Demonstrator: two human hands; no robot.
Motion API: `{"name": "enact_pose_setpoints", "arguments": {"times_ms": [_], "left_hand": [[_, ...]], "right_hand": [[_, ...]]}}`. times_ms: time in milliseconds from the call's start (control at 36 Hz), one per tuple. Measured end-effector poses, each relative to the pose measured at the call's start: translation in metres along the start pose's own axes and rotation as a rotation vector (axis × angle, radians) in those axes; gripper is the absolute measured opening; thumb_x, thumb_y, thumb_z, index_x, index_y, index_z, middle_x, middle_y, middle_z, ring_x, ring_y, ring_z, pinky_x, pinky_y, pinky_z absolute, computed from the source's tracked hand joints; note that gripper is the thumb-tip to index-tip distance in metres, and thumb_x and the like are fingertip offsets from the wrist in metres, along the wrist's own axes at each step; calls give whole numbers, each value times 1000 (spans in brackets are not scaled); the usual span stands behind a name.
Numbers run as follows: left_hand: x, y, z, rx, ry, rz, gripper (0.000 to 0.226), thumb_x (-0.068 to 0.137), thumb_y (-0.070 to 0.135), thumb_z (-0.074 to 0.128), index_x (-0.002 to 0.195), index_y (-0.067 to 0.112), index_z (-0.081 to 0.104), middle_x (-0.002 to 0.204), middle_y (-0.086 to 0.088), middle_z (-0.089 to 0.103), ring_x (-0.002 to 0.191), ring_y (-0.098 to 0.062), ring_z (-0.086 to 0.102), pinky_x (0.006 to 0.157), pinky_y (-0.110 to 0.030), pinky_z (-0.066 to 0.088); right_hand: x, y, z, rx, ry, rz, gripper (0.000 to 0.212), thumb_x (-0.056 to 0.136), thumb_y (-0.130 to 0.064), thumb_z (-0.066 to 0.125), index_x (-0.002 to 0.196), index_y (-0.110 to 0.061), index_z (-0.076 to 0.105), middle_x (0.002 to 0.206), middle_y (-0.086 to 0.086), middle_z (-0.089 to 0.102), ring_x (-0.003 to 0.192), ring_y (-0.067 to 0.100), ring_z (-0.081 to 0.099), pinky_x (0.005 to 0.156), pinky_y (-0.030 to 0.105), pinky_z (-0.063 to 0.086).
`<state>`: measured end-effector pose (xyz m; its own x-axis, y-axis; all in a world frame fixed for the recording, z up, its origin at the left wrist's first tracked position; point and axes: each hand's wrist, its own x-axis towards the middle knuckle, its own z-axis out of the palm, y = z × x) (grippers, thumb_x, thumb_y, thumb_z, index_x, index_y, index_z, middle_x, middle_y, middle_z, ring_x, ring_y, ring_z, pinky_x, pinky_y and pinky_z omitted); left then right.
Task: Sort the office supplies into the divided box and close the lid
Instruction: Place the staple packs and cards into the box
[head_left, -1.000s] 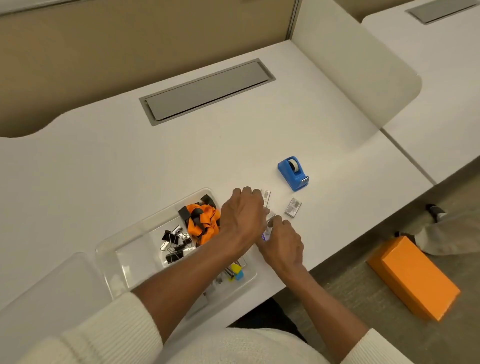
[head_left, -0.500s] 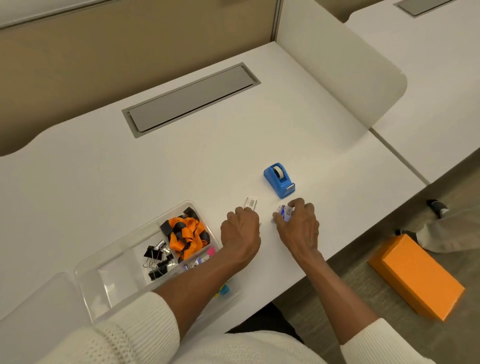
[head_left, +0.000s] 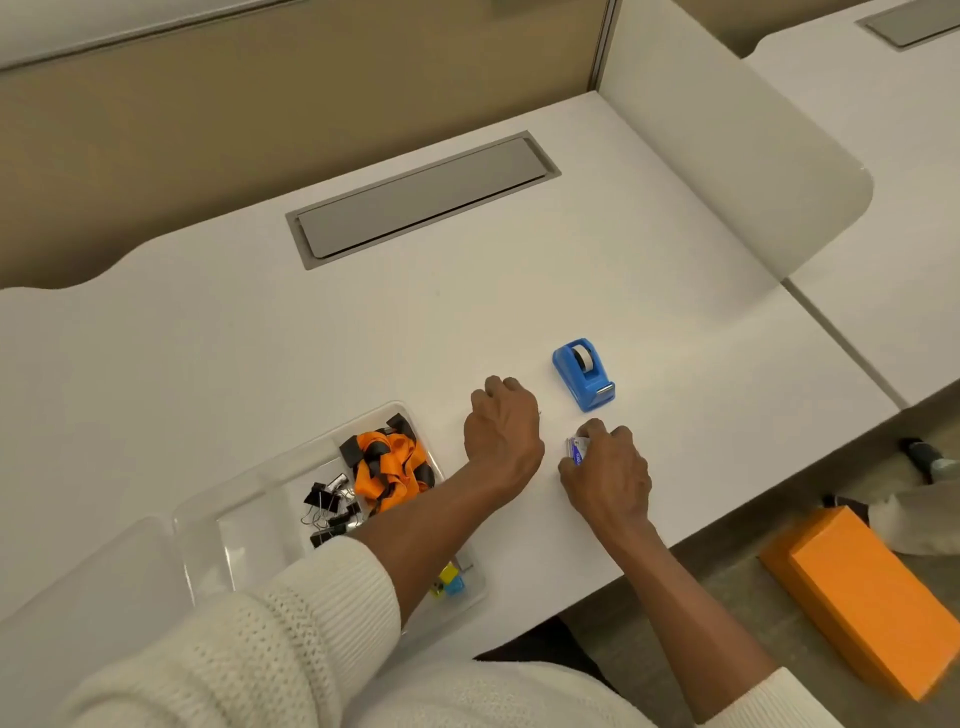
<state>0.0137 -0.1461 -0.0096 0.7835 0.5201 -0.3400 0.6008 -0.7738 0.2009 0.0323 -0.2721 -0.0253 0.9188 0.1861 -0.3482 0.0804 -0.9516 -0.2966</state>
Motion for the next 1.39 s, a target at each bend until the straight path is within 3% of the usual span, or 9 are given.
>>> {"name": "enact_pose_setpoints", "arguments": {"times_ms": [139,278,500,694,833,1028,1139,1278,1389], "left_hand": [[0,2,4,29,-4,66,85,89,16,76,156,3,26,143,-22,46,123,-33,53,89,-37,54],[-8,3,0,-13,-27,121,35,94,-1,61,129,2,57,134,-21,49,119,-35,51,88,-38,50],[-30,-14,-27,-121,-11,94,35,93,-3,64,127,1,57,131,-21,54,118,-34,54,87,-38,52],[-84,-67,-79,-220,119,48,32,91,3,62,122,6,55,124,-16,52,112,-34,54,73,-34,37],[-128,-140,-99,-350,217,-124,23,93,17,62,116,13,59,115,-5,57,103,-25,59,81,-34,49],[-200,-227,-78,-337,251,-370,16,89,25,70,104,23,65,98,5,60,84,-16,60,70,-32,53],[-228,-251,-55,-360,212,-464,23,90,28,74,110,20,67,105,1,65,88,-17,65,79,-37,60],[-240,-256,-33,-330,128,-472,30,93,37,70,118,23,62,110,2,63,93,-14,63,81,-29,58],[-240,-261,-21,-265,63,-435,35,99,34,63,131,21,57,126,-1,60,109,-15,59,90,-26,54]], "right_hand": [[-8,5,2,14,20,-6,52,89,-38,76,133,-19,56,116,8,59,96,21,62,73,27,51],[-7,9,7,7,28,-25,51,86,-39,80,128,-17,60,111,9,60,84,16,50,70,28,47],[-10,-6,-1,27,31,-78,55,85,-36,82,131,-13,62,115,15,68,98,31,68,77,36,53],[-39,-53,-20,149,58,-262,47,85,-36,81,126,-20,63,111,12,69,87,22,62,77,37,51],[-69,-102,-27,252,-52,-423,43,84,-38,82,122,-26,64,113,4,70,88,18,68,74,30,53],[-123,-158,-5,229,-243,-657,40,85,-38,79,121,-31,65,110,-5,69,89,15,68,76,35,59],[-156,-179,23,191,-348,-751,42,86,-37,79,124,-28,65,114,-5,68,97,14,67,78,30,59],[-186,-190,55,112,-452,-786,46,85,-38,77,127,-25,64,121,-3,68,101,10,65,81,24,58],[-199,-193,70,62,-465,-740,43,84,-34,75,124,-25,64,119,-2,68,99,11,65,79,21,53]]}}
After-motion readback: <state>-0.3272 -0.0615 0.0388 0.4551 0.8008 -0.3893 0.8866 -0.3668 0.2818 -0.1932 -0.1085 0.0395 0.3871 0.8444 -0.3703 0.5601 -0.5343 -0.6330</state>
